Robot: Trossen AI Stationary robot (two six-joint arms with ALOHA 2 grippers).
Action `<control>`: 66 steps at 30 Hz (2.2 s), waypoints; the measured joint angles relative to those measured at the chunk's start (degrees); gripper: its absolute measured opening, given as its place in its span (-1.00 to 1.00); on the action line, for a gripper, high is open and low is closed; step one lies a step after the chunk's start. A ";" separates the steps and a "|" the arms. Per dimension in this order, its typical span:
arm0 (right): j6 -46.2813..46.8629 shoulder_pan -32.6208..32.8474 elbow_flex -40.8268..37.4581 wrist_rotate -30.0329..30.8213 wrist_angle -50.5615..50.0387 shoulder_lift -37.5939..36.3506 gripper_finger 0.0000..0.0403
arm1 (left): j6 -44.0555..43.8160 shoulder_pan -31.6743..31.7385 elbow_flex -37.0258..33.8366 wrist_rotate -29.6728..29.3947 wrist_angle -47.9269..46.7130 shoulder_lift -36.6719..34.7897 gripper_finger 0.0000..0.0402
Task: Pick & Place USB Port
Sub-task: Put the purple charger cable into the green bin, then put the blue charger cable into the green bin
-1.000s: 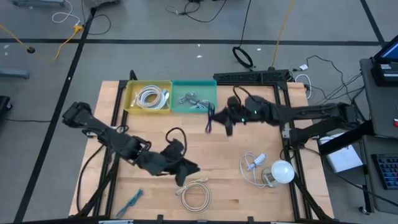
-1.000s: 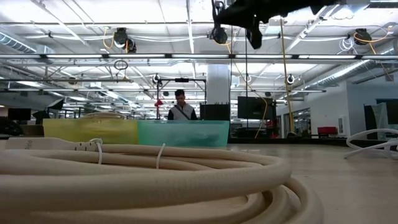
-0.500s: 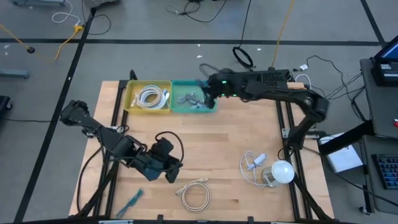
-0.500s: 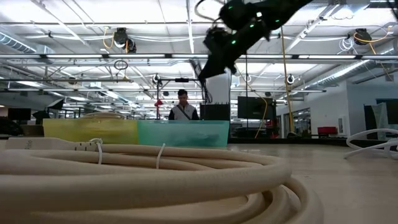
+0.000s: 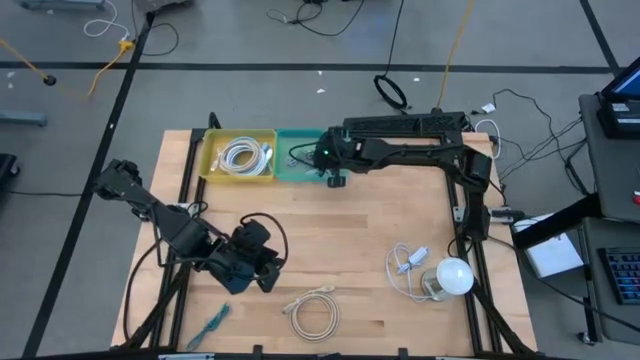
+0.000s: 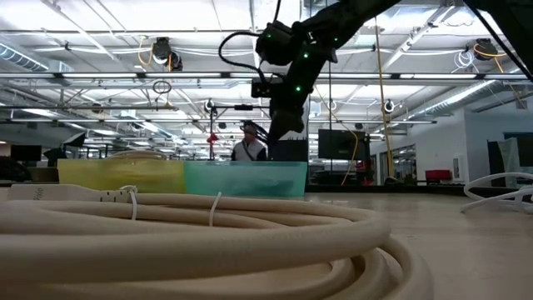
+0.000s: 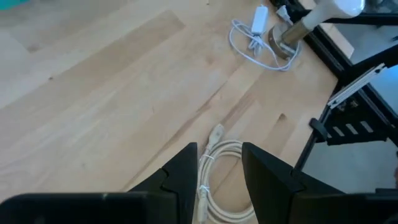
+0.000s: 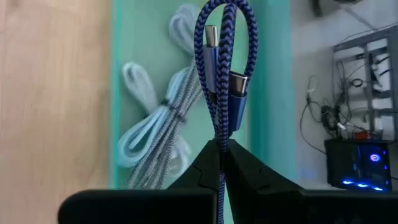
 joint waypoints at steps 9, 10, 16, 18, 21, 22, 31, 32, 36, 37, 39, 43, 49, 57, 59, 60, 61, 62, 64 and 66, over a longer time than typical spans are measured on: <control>4.81 -0.16 0.02 1.84 0.90 -0.13 -0.78 | -0.90 -0.05 0.00 -1.50 0.30 -0.05 -0.36; 5.02 -0.15 0.02 1.83 0.95 -0.15 -0.72 | -1.07 -0.10 0.00 -1.61 0.40 -0.05 -0.36; 8.40 -0.15 0.02 1.85 0.99 -0.15 -0.35 | -2.45 -1.03 0.00 -2.82 1.14 -0.05 -0.36; 9.17 -0.14 0.02 2.34 0.99 -0.15 -0.25 | -3.08 -1.32 0.00 -3.52 1.12 -0.05 -0.36; 9.46 0.34 -0.07 4.55 0.50 -1.11 -0.13 | -3.48 -1.38 0.00 -3.69 1.11 -0.05 -0.36; 9.44 0.63 -0.09 4.63 0.40 -1.77 -0.09 | -3.52 -1.38 0.00 -3.64 1.09 -0.05 -0.36; 22.11 7.29 -0.11 -1.17 -1.00 -15.19 0.05 | -8.55 -2.34 0.00 15.72 -7.63 0.07 -0.36; 23.89 8.53 -0.09 -3.28 -1.26 -17.30 0.06 | -9.92 -3.18 0.00 18.47 -9.49 0.34 -0.36; 28.25 14.20 -0.07 -6.29 -3.25 -25.15 0.06 | -15.08 -8.24 -0.06 28.02 -14.24 3.21 -0.36; 28.49 15.59 -0.07 -5.89 -3.85 -27.02 0.06 | -16.39 -9.63 -0.07 30.40 -13.96 4.05 -0.36; 28.73 18.24 -0.07 -3.81 -5.86 -30.48 0.05 | -19.62 -12.71 -0.05 33.56 -12.24 6.19 -0.36; 29.72 22.74 -0.07 1.72 -9.56 -35.12 0.05 | -27.45 -18.15 -0.04 35.99 -7.41 10.87 -0.36; 31.78 26.19 -0.07 3.06 -12.42 -37.59 0.05 | -37.45 -23.42 -0.04 39.17 -4.72 18.44 -0.36; 31.84 29.69 -0.09 2.99 -12.79 -37.28 0.05 | -40.48 -24.87 -0.04 40.25 -7.59 27.21 -0.36; 32.45 30.60 -0.09 2.98 -12.84 -37.20 0.05 | -40.49 -24.50 -0.04 40.47 -7.83 28.93 -0.36; 32.90 31.09 -0.09 2.92 -12.84 -37.20 0.05 | -40.45 -24.36 -0.04 40.64 -8.18 29.85 -0.36; 33.25 31.53 -0.09 2.96 -12.82 -37.20 0.05 | -40.31 -24.36 -0.04 40.92 -8.28 30.66 -0.36; 33.49 31.95 -0.09 2.94 -12.80 -37.22 0.05 | -40.05 -24.34 -0.04 41.53 -8.68 31.54 -0.36; 33.99 32.86 -0.09 2.93 -12.80 -37.24 0.05 | -39.09 -24.31 -0.04 43.81 -9.63 33.15 -0.36; 34.65 33.64 -0.09 2.92 -12.80 -37.21 0.05 | -38.53 -24.31 0.07 45.74 -10.12 33.91 -0.36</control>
